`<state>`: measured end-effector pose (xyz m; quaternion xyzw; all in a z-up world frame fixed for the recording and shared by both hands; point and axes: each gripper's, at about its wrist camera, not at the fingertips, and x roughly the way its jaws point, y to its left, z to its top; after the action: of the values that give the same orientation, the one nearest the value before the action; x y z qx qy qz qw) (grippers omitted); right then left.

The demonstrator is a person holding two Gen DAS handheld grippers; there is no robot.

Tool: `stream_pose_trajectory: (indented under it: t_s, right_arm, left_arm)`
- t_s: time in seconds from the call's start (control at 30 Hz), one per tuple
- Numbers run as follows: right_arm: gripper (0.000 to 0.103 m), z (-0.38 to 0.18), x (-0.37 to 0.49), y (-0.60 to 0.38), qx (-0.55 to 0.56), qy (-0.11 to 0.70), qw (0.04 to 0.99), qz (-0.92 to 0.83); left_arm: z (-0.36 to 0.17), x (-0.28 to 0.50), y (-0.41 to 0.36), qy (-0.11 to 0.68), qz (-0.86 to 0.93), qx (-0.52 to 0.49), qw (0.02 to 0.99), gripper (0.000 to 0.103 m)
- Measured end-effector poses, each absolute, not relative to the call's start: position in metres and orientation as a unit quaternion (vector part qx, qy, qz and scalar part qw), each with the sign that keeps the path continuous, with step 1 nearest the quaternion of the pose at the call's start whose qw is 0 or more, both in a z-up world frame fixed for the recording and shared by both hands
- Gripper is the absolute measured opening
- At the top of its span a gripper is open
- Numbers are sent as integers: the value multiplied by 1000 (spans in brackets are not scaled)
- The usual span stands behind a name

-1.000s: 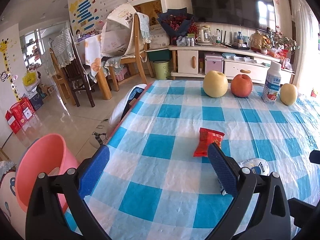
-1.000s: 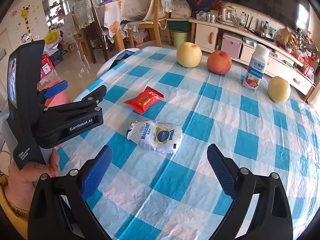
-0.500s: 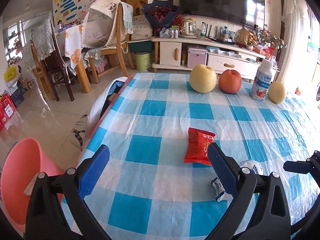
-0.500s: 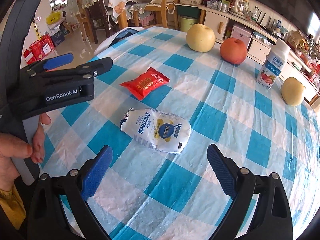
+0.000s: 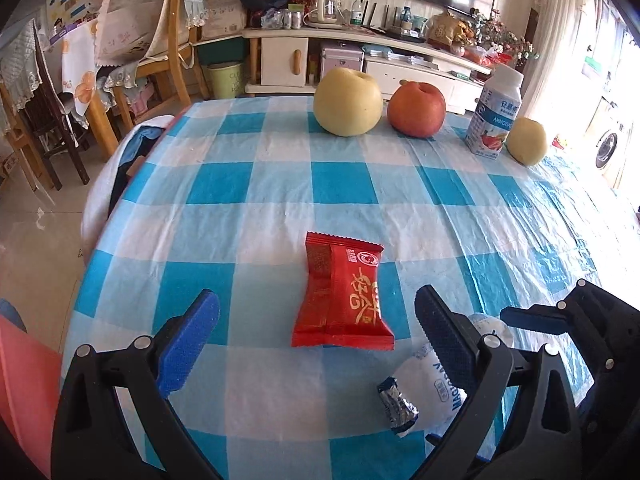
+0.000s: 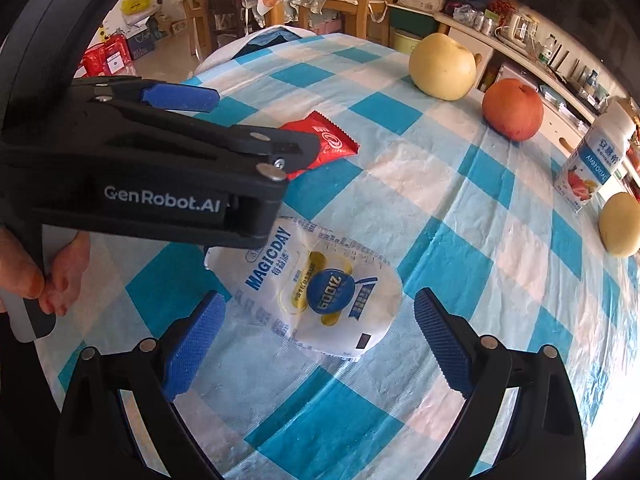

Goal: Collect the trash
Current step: 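Grasp the red snack bag with the left tool, then grasp the white Magicday bag with the right tool while the left tool holds the red bag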

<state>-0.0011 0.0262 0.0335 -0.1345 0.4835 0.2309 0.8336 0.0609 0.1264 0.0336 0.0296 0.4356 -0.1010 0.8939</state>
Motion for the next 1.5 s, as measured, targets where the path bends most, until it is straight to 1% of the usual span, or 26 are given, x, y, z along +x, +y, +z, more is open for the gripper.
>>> stream_pose_trajectory:
  t_s: [0.17,0.2,0.27,0.33,0.47,0.53,0.63,0.7,0.97,1.1,1.23,1.3,1.4,1.5]
  right_arm:
    - [94,36,5,19,-116,492,832,230]
    - [94,37,5,19,-115,490,833,231]
    - [94,38,6,19,-115,488,833,234]
    - [94,38,7,20,-114,490,831,235]
    - [94,36,8,25,-120,492,829,238]
    - [94,34,8,29,-128,493,827,239]
    - [94,33,7,32,-136,487,828,241]
    - [94,33,9,33,-141,484,831,237]
    - [94,33,17,30,-123,493,830,228]
    - [81,34,18,28,-118,500,828,226]
    - [71,37,14,27,-121,500,827,228]
    - [64,38,12,26,-119,501,826,230]
    - [60,40,8,28,-122,502,823,236]
    - [58,39,1,37,-142,496,822,241]
  left_arm:
    - [25,70,110,443,-95,55,890,98]
    - [23,71,108,447,-94,55,888,97]
    - [20,73,105,454,-96,53,884,89]
    - [18,74,103,459,-95,55,882,76]
    - [15,75,104,461,-90,60,881,64]
    - [16,74,105,461,-89,59,881,56]
    - [17,73,108,458,-89,55,883,46]
    - [18,73,110,458,-91,48,883,43]
    - [19,71,117,460,-97,29,882,41]
    - [23,69,125,457,-96,14,884,41]
    - [27,66,131,451,-96,4,887,41]
    - [29,65,133,448,-96,0,889,41]
    - [32,62,137,444,-93,-3,891,41]
    - [36,58,143,438,-92,-9,894,41]
